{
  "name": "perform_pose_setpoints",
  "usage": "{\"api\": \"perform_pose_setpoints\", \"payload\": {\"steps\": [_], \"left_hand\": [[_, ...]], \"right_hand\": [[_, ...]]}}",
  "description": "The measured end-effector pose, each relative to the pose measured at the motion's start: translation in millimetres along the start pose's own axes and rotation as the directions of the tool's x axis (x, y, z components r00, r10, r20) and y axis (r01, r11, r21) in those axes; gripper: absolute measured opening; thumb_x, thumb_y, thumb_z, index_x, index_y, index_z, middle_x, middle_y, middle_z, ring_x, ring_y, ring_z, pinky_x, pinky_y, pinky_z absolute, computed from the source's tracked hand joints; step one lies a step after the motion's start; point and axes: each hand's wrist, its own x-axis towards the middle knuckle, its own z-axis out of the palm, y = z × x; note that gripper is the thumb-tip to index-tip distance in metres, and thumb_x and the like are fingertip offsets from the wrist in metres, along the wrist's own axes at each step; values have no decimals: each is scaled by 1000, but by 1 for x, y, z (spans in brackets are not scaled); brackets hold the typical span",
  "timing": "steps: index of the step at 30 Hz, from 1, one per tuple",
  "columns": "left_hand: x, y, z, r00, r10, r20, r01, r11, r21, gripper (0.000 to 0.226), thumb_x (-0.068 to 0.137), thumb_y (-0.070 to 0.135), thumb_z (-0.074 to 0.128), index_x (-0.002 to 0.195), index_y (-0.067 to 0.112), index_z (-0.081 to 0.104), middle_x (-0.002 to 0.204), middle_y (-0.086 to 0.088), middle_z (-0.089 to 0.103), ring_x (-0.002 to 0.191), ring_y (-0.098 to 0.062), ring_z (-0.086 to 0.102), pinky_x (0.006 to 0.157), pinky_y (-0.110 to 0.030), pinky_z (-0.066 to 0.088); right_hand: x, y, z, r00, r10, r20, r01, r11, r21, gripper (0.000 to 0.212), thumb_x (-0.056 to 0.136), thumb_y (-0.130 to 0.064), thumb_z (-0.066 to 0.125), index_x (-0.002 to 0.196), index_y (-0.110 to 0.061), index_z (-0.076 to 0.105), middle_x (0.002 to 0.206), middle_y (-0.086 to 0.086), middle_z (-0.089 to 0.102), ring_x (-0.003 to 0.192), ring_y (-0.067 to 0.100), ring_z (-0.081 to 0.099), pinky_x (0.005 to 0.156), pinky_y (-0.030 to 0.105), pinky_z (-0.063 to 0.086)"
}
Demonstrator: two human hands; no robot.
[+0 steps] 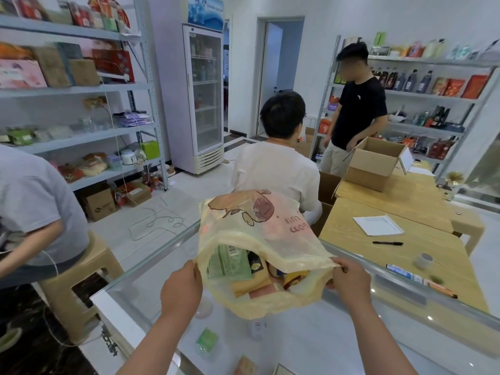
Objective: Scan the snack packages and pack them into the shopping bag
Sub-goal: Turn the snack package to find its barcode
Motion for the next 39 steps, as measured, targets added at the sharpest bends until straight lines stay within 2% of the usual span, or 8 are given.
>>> {"api": "perform_pose_setpoints", "payload": {"steps": [8, 12, 16, 20, 24, 27, 32, 39], "left_hand": [[5, 14, -41, 992, 5, -130, -34, 974, -224, 27, 91, 9, 44, 65, 12, 48, 62, 1, 54, 61, -16, 49, 51, -29, 32], [19, 20, -67, 984, 19, -176, -63, 966, -250, 23, 84, 4, 50, 64, 16, 53, 61, 2, 55, 63, -21, 50, 52, -29, 30], [48, 38, -119, 956, 67, -286, -123, 976, -181, 29, 80, -1, 51, 77, 23, 66, 72, 3, 64, 71, -23, 54, 56, -30, 34], [99, 70, -168, 942, 87, -324, -166, 960, -226, 29, 78, -5, 47, 80, 12, 70, 77, -8, 66, 72, -27, 54, 63, -32, 42], [137, 94, -178, 959, 38, -282, -130, 940, -315, 27, 76, -7, 43, 55, 10, 42, 57, -12, 39, 57, -25, 35, 54, -31, 25], [154, 103, -168, 969, 47, -244, -132, 928, -348, 23, 74, -4, 43, 65, 10, 59, 62, -18, 51, 57, -25, 40, 55, -30, 30], [162, 104, -143, 969, 68, -238, -155, 918, -366, 18, 73, -5, 43, 61, 7, 49, 58, -13, 37, 55, -22, 30, 55, -31, 23], [174, 95, -118, 964, 84, -254, -196, 867, -458, 30, 82, -4, 42, 79, 5, 70, 69, -11, 61, 67, -31, 53, 53, -29, 35]], "right_hand": [[-17, -23, -4, 991, 71, -111, -49, 980, 195, 30, 85, 2, 46, 91, -11, 72, 62, 10, 67, 47, 19, 62, 49, 23, 44], [-24, -50, -11, 970, 105, -219, -22, 937, 350, 32, 85, 5, 43, 91, -12, 70, 66, 12, 66, 53, 23, 59, 45, 23, 48], [-27, -89, -24, 933, 120, -340, 63, 875, 480, 31, 85, 3, 46, 86, -18, 70, 68, 12, 66, 54, 26, 58, 63, 42, 57], [-3, -138, -49, 919, 119, -375, 138, 795, 591, 28, 88, 3, 45, 82, -11, 69, 69, 14, 64, 52, 25, 55, 55, 36, 50], [24, -169, -66, 936, 134, -324, 101, 782, 615, 25, 90, 6, 44, 84, -2, 67, 69, 14, 63, 53, 23, 57, 55, 34, 53], [30, -168, -70, 933, 186, -307, 56, 768, 638, 19, 94, 6, 42, 93, 0, 61, 65, 14, 59, 53, 21, 56, 54, 34, 53], [36, -151, -66, 931, 191, -311, 50, 777, 628, 22, 94, 5, 39, 96, 1, 61, 67, 14, 59, 54, 20, 57, 56, 33, 54], [54, -150, -41, 956, 141, -256, 15, 850, 527, 24, 95, 4, 38, 96, 3, 61, 70, 16, 60, 55, 22, 58, 60, 38, 56]]}}
